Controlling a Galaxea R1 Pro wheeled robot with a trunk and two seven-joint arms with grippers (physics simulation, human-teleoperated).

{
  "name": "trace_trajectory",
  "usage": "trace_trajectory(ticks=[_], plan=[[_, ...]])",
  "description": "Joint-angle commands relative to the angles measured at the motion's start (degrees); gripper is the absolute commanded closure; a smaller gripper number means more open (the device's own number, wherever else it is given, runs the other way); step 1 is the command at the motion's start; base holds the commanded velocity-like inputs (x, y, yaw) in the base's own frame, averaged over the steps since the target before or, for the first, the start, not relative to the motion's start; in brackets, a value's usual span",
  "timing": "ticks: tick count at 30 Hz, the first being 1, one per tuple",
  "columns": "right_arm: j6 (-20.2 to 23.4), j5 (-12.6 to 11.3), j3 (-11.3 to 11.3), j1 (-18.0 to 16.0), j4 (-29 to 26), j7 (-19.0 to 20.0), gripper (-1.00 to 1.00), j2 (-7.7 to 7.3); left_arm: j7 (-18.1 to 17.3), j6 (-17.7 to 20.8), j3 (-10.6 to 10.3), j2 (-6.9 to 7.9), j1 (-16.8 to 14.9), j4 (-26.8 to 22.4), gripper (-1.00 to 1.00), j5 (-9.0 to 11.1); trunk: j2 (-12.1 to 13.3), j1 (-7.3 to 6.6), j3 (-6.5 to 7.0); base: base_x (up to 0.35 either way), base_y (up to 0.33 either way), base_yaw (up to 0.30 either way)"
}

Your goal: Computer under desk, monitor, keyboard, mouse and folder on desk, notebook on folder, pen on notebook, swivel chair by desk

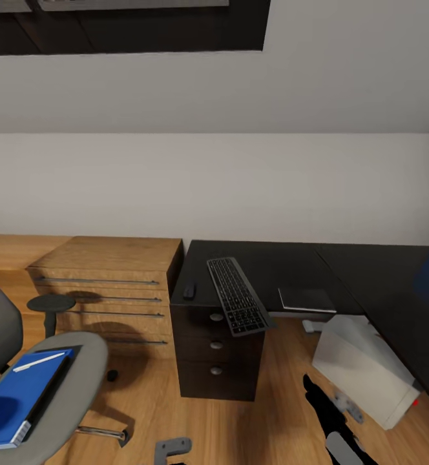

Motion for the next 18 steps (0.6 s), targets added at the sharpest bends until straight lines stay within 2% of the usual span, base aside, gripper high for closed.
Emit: trace_trajectory(ticks=[1, 4, 9, 11, 13, 15, 16, 18], plan=[[-1.2, -0.1, 0.5, -0.1, 1.3, 0.2, -1.0, -0.05, 0.5, -1.1, -0.5, 0.03, -0.1, 1.0, -1.0, 0.3, 0.4, -0.23, 0.13, 0.0, 0.0, 0.0], [-4.5, 1.3, 0.7, -0.1, 6.2, 0.2, -1.0, 0.02, 0.4, -5.8, -2.0, 0.04, -0.1, 4.8, -1.0, 0.2, 1.6, -0.89, 0.67, 0.0, 0.0, 0.0], [-6.9, 3.1, 0.8, -0.1, 11.0, 0.2, -1.0, 0.06, 0.4, -10.7, -4.3, 0.04, -0.1, 9.8, -1.0, 0.2, 3.6, -1.99, 1.57, 0.0, 0.0, 0.0], [-7.8, 4.7, 0.6, -0.1, 13.4, 0.1, -1.0, 0.07, 0.3, -14.2, -5.2, 0.13, -0.1, 15.8, -1.0, 0.3, 4.4, -2.43, 1.93, 0.0, 0.0, 0.0], [-8.0, 5.1, 0.5, -0.1, 14.5, 0.1, -1.0, 0.06, 0.3, -15.4, -5.2, 0.23, -0.1, 18.7, -1.0, 0.3, 5.2, -2.87, 2.29, 0.0, 0.0, 0.0], [-8.4, 5.4, 0.4, -0.1, 15.8, 0.1, -1.0, 0.03, 0.2, -17.8, -5.0, 0.87, -0.1, 22.7, -1.0, 0.2, 6.0, -3.31, 2.65, 0.0, 0.0, 0.0], [-9.4, 5.5, 0.5, -0.1, 16.6, 0.1, -1.0, 0.01, 0.0, -21.0, -4.5, 2.05, -0.1, 24.9, -1.0, 0.2, 6.4, -3.53, 2.83, 0.0, 0.0, 0.0], [-10.8, 5.6, 0.5, -0.1, 17.0, 0.1, -1.0, 0.03, -0.1, -23.8, -4.3, 2.92, -0.1, 26.0, -1.0, 0.2, 7.2, -3.97, 3.19, 0.0, 0.0, 0.0]])
